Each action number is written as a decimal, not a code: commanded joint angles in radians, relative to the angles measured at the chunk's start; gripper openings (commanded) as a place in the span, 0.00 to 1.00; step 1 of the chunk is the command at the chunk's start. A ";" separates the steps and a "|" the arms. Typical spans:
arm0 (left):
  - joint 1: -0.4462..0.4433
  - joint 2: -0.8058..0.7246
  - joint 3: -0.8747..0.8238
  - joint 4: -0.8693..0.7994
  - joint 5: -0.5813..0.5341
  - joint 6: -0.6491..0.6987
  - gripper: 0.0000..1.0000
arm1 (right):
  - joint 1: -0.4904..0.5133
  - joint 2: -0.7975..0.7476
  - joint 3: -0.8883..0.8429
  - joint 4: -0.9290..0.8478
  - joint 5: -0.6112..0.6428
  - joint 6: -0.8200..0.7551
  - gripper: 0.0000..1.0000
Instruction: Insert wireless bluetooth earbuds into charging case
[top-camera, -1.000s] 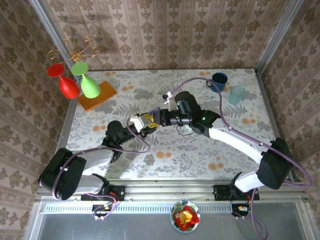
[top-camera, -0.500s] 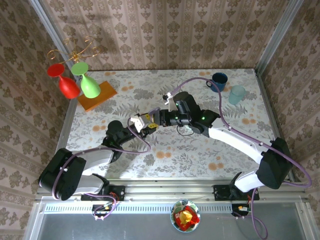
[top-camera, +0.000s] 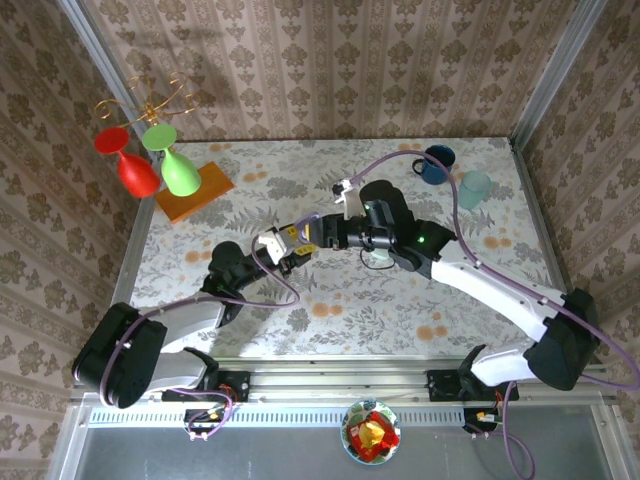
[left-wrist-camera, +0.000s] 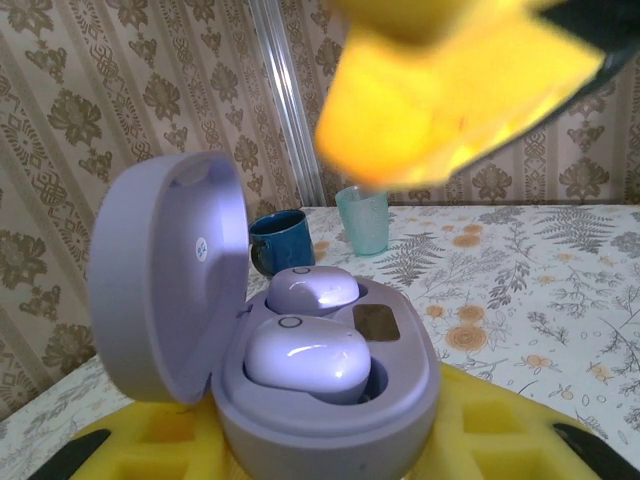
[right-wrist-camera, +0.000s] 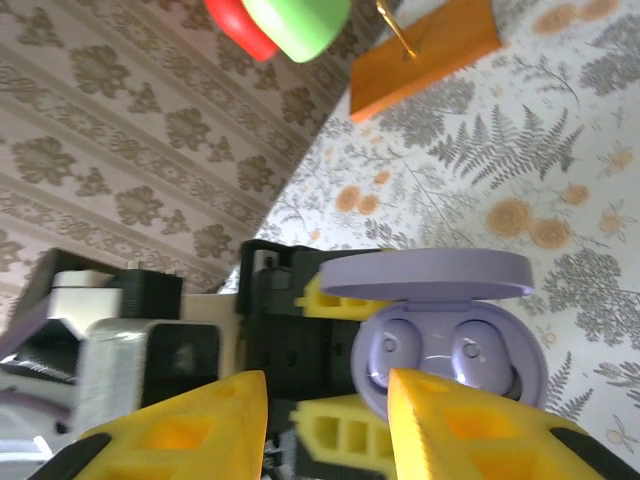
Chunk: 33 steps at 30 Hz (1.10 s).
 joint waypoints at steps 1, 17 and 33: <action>0.007 -0.032 0.000 -0.039 0.017 0.064 0.32 | -0.001 -0.039 -0.005 0.048 -0.032 -0.027 0.39; 0.004 -0.130 0.006 -0.180 0.045 0.146 0.33 | -0.008 0.149 0.185 -0.134 0.011 -0.067 0.40; 0.006 -0.141 0.048 -0.200 -0.064 -0.078 0.32 | -0.025 -0.080 -0.021 -0.012 -0.026 0.083 0.41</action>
